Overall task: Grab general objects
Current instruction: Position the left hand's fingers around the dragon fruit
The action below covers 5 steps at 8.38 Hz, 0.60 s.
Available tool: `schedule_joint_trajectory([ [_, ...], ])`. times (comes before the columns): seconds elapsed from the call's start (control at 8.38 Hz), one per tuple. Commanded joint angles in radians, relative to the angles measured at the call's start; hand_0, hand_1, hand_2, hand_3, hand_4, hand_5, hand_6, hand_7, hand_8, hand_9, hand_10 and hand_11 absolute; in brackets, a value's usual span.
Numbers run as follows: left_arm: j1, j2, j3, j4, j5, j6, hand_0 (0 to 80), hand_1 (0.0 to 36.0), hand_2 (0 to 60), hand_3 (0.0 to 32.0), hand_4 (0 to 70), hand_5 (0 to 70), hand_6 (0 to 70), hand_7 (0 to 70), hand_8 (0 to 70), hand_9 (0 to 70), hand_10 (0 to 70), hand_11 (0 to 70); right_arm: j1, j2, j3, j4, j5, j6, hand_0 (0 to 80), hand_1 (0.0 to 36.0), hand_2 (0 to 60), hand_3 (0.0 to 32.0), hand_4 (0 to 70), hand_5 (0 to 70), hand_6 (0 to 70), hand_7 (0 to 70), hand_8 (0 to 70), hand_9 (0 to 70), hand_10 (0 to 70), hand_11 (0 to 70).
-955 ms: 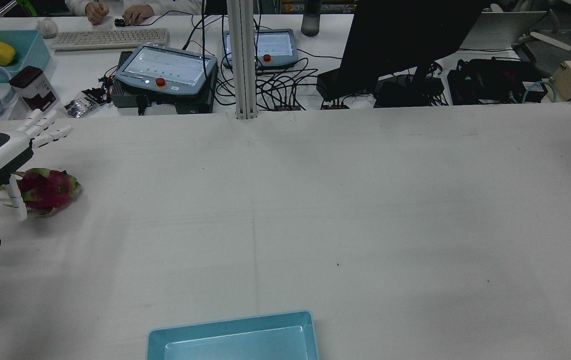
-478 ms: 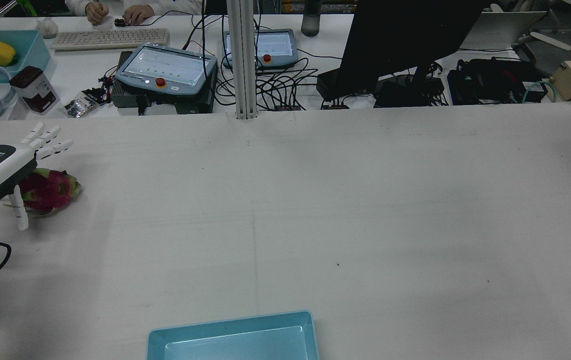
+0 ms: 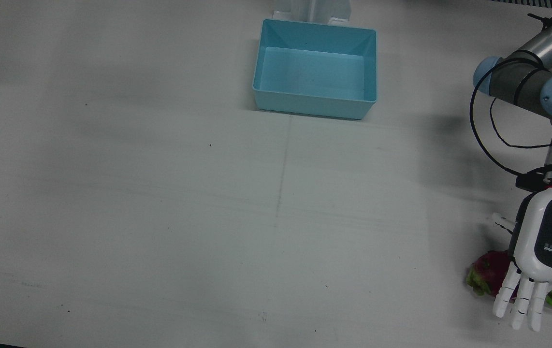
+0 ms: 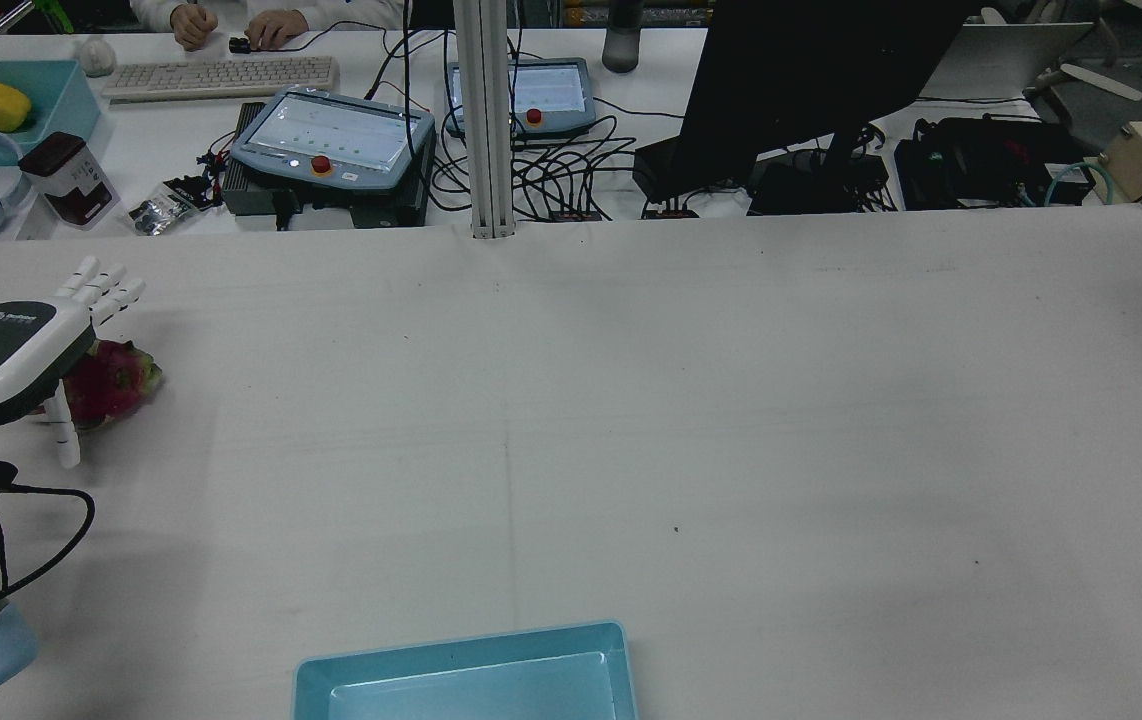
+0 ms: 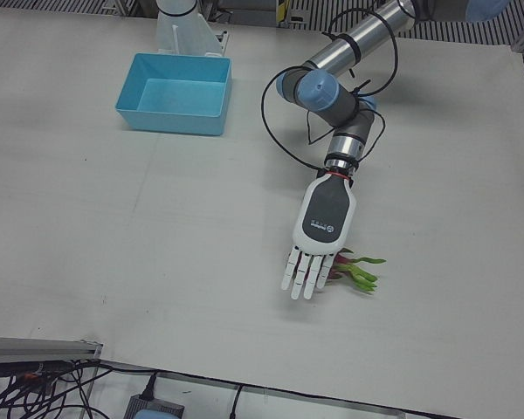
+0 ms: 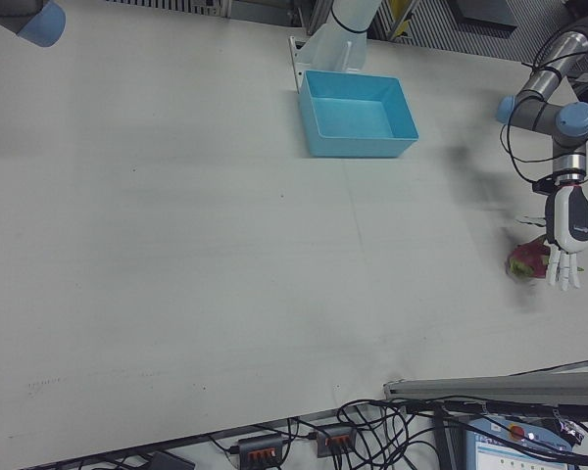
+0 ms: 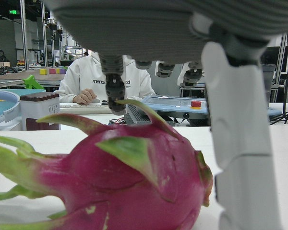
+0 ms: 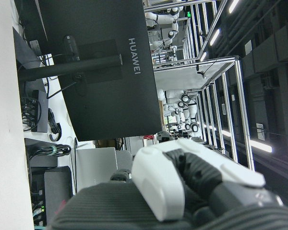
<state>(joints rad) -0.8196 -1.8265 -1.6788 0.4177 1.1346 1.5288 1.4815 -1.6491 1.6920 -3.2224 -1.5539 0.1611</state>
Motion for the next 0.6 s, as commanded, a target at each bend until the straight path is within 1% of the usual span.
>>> schedule_joint_trajectory([
  [0.0,0.017,-0.01,0.056,0.004,-0.079,-0.007,53.9,18.1,0.0,0.0,0.0,70.0,0.0,3.8,0.0,0.0,0.0,0.0,0.0,0.0,0.0,0.0,0.0,0.0,0.0,0.0,0.0,0.0,0.0,0.0,0.0,0.0,0.0,0.0,0.0,0.0],
  [0.24,0.019,-0.011,0.056,0.006,-0.111,-0.007,54.8,18.9,0.0,0.0,0.0,70.0,0.0,6.0,0.0,0.0,0.0,2.0,-0.001,0.0,0.0,0.0,0.0,0.0,0.0,0.0,0.0,0.0,0.0,0.0,0.0,0.0,0.0,0.0,0.0,0.0],
  [0.48,0.019,-0.013,0.063,0.006,-0.114,-0.006,54.7,19.1,0.0,0.0,0.0,70.0,0.0,5.5,0.0,0.0,0.0,1.5,0.0,0.0,0.0,0.0,0.0,0.0,0.0,0.0,0.0,0.0,0.0,0.0,0.0,0.0,0.0,0.0,0.0,0.0],
])
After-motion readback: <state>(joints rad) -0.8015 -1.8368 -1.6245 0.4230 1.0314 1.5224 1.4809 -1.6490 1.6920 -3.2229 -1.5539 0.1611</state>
